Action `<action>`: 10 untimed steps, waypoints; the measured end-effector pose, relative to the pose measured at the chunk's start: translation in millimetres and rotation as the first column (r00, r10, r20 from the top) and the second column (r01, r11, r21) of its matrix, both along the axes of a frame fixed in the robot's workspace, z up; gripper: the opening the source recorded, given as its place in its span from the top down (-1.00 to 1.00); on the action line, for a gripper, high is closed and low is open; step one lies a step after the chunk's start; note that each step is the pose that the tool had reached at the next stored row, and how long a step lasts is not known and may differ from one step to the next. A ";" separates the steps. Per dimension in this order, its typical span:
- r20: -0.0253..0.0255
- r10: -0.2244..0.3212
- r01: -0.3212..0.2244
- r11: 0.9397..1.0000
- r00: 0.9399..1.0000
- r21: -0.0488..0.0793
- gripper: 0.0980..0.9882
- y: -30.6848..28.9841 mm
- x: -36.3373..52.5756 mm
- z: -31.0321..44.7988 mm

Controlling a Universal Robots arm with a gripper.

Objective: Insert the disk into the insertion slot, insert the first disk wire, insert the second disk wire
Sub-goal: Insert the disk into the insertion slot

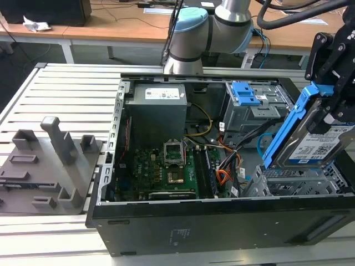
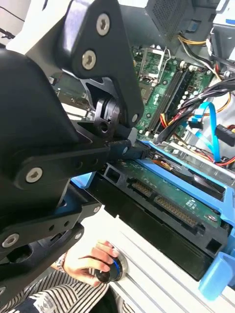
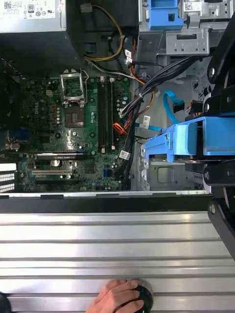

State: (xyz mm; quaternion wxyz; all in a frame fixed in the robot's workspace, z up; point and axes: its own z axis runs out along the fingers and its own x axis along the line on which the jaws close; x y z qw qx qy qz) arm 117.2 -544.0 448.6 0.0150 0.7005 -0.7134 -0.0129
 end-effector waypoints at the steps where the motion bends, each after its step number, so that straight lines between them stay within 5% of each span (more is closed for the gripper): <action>1: 0.000 0.000 0.000 1.000 1.000 0.000 0.40 0.2 1.3 -1.6; 10: 0.000 0.000 0.000 1.000 1.000 0.000 0.40 0.3 4.0 -19.3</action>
